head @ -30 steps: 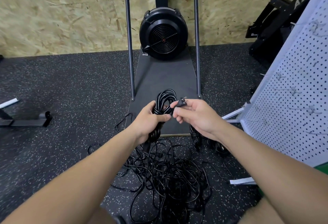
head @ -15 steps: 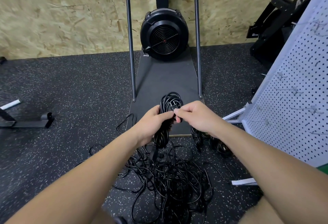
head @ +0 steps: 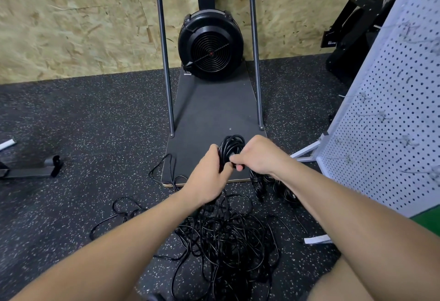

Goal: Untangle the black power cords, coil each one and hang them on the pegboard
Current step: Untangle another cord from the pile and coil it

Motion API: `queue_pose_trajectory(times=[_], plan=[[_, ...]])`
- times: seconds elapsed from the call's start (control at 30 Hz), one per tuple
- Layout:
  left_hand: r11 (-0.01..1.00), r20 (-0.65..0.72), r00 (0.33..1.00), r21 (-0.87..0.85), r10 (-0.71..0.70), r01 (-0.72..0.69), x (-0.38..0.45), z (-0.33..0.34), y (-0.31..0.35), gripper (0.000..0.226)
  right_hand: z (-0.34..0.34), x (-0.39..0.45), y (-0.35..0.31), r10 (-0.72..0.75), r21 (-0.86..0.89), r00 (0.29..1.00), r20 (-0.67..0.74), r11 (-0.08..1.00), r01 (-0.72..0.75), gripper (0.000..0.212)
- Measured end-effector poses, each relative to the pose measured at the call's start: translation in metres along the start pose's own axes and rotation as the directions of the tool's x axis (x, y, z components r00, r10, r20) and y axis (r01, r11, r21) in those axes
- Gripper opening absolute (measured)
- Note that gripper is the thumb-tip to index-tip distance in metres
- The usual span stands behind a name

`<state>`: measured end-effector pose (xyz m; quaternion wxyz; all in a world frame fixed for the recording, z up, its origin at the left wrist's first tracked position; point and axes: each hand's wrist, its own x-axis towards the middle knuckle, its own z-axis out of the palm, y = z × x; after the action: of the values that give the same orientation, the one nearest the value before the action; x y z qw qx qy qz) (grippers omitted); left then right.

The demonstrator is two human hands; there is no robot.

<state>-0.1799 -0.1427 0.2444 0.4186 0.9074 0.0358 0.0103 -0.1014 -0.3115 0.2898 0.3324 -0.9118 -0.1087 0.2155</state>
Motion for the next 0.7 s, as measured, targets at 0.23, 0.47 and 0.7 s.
queue_pose_trajectory(times=[0.23, 0.47, 0.7], plan=[[1.0, -0.046, 0.999, -0.002, 0.025, -0.025, -0.005, 0.009, 0.011, 0.027, -0.006, 0.001, -0.001, -0.029, -0.076, 0.999, 0.014, 0.997, 0.03, 0.033], [0.992, -0.009, 0.998, -0.108, 0.066, -0.066, 0.004, -0.004, -0.002, 0.035, 0.011, 0.008, 0.0, -0.072, -0.145, 0.972, -0.225, 0.989, 0.04, 0.042], [0.964, -0.094, 0.993, -0.263, -0.072, 0.045, 0.002, -0.005, 0.002, 0.015, 0.01, 0.007, 0.011, -0.304, -0.011, 0.946, -0.111, 0.952, 0.305, 0.01]])
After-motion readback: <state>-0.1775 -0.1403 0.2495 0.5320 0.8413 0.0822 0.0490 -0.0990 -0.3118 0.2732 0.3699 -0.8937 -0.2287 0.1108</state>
